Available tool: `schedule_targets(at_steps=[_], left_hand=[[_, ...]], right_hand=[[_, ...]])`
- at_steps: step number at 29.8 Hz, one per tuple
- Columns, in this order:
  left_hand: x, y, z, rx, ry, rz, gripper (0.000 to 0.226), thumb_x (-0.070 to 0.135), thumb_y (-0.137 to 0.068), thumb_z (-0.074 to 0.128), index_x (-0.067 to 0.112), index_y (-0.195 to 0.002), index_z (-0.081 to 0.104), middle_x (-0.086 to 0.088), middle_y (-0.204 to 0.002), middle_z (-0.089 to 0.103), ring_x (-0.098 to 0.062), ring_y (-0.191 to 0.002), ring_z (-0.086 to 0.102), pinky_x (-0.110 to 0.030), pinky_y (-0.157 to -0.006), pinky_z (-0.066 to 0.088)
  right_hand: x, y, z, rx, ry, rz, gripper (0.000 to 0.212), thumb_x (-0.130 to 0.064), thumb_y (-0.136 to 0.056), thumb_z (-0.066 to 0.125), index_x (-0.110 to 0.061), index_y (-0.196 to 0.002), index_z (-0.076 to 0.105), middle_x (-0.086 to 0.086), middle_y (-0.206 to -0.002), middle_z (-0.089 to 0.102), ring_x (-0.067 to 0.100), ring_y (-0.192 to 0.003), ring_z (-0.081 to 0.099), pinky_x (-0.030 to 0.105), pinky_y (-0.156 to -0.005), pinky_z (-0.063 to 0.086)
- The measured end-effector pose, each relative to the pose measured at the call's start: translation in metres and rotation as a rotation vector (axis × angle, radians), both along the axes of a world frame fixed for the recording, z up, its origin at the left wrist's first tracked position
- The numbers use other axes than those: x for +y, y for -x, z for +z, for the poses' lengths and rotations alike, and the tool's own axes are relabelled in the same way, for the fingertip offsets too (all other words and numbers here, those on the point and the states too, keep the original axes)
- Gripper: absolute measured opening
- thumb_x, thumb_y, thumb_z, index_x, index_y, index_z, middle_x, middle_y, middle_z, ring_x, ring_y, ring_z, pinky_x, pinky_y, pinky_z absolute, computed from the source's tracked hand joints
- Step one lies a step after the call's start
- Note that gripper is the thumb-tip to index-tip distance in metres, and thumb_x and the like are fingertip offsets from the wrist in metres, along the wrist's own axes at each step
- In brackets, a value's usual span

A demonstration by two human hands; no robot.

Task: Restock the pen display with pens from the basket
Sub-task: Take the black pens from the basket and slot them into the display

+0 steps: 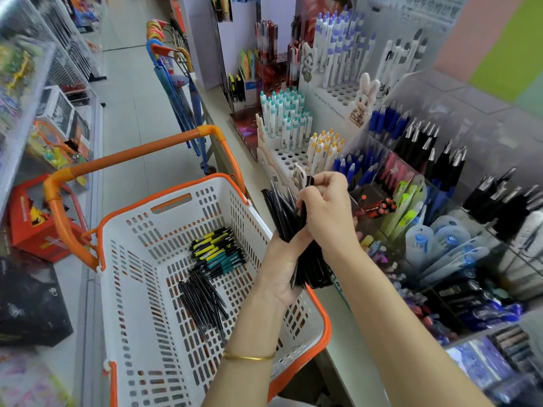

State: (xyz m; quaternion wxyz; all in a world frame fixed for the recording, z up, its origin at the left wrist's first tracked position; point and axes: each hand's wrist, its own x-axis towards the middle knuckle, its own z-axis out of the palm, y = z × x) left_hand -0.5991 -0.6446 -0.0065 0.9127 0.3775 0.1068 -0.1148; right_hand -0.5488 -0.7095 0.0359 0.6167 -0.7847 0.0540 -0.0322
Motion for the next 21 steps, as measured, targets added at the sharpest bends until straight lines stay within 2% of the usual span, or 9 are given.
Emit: schedule_targets(at_steps=[4, 6, 8, 10, 12, 14, 17, 19, 21], left_hand=[[-0.001, 0.000, 0.000, 0.042, 0.000, -0.014, 0.053, 0.027, -0.082, 0.064, 0.002, -0.128, 0.057, -0.012, -0.096, 0.074, -0.024, -0.085, 0.073, -0.031, -0.064, 0.058], [-0.001, 0.000, -0.003, 0.070, 0.028, -0.013, 0.056, 0.036, -0.082, 0.061, 0.005, -0.129, 0.058, -0.014, -0.104, 0.073, -0.025, -0.090, 0.072, -0.034, -0.068, 0.059], [0.001, -0.001, -0.005, 0.102, 0.060, 0.002, 0.044, 0.040, -0.085, 0.059, 0.012, -0.118, 0.068, -0.015, -0.109, 0.071, -0.027, -0.095, 0.070, -0.037, -0.073, 0.059], [0.002, -0.003, -0.008, 0.134, 0.063, 0.010, 0.028, 0.039, -0.087, 0.060, 0.019, -0.097, 0.078, -0.013, -0.106, 0.072, -0.026, -0.093, 0.071, -0.037, -0.073, 0.059], [0.002, -0.004, -0.009, 0.154, 0.043, 0.023, 0.023, 0.035, -0.088, 0.062, 0.020, -0.089, 0.079, -0.014, -0.103, 0.073, -0.026, -0.090, 0.071, -0.037, -0.070, 0.058], [0.002, -0.004, -0.010, 0.181, 0.003, 0.058, 0.024, 0.030, -0.090, 0.064, 0.013, -0.100, 0.076, -0.015, -0.101, 0.073, -0.027, -0.088, 0.072, -0.036, -0.068, 0.058], [0.003, -0.005, -0.009, 0.230, -0.033, 0.116, 0.035, 0.024, -0.089, 0.067, 0.002, -0.115, 0.064, -0.011, -0.084, 0.072, -0.022, -0.071, 0.071, -0.031, -0.058, 0.056], [0.006, -0.007, -0.009, 0.240, -0.020, 0.151, 0.030, 0.022, -0.088, 0.069, 0.003, -0.111, 0.063, -0.008, -0.075, 0.067, -0.019, -0.061, 0.066, -0.030, -0.055, 0.055], [0.010, -0.008, -0.010, 0.249, -0.007, 0.179, 0.019, 0.021, -0.088, 0.068, 0.005, -0.098, 0.064, -0.006, -0.072, 0.064, -0.017, -0.060, 0.063, -0.029, -0.055, 0.055]], right_hand=[[0.005, 0.002, -0.001, -0.009, -0.070, -0.090, 0.023, -0.006, -0.085, 0.051, -0.022, -0.097, 0.042, 0.022, -0.096, 0.063, 0.025, -0.082, 0.058, 0.035, -0.073, 0.047], [0.006, 0.004, -0.001, -0.018, -0.090, -0.129, 0.022, -0.007, -0.085, 0.050, -0.023, -0.098, 0.044, 0.021, -0.093, 0.063, 0.024, -0.077, 0.059, 0.041, -0.075, 0.049], [0.007, 0.006, 0.000, -0.020, -0.109, -0.151, 0.022, -0.007, -0.085, 0.047, -0.028, -0.092, 0.043, 0.020, -0.091, 0.063, 0.016, -0.064, 0.061, 0.044, -0.074, 0.052], [0.008, 0.006, -0.001, 0.002, -0.150, -0.149, 0.022, -0.007, -0.086, 0.043, -0.029, -0.090, 0.041, 0.021, -0.095, 0.062, 0.010, -0.052, 0.060, 0.043, -0.068, 0.054], [0.009, 0.004, -0.004, 0.004, -0.151, -0.152, 0.018, -0.012, -0.083, 0.043, -0.029, -0.091, 0.041, 0.021, -0.097, 0.061, 0.016, -0.062, 0.063, 0.046, -0.070, 0.056], [0.008, 0.004, -0.006, 0.028, -0.179, -0.156, 0.021, -0.016, -0.078, 0.043, -0.027, -0.095, 0.045, 0.017, -0.095, 0.061, 0.023, -0.075, 0.063, 0.047, -0.074, 0.055], [0.000, 0.002, -0.007, 0.103, -0.298, -0.150, 0.026, -0.003, -0.083, 0.048, -0.016, -0.106, 0.052, 0.003, -0.091, 0.062, 0.003, -0.069, 0.058, 0.023, -0.063, 0.050], [-0.008, 0.001, -0.004, 0.105, -0.397, -0.188, 0.027, -0.001, -0.085, 0.051, -0.016, -0.106, 0.056, 0.006, -0.098, 0.063, 0.008, -0.069, 0.057, 0.022, -0.057, 0.045], [-0.015, 0.002, 0.001, 0.051, -0.613, -0.281, 0.023, 0.001, -0.091, 0.049, -0.005, -0.114, 0.050, 0.009, -0.084, 0.062, 0.008, -0.054, 0.051, 0.020, -0.045, 0.041]])
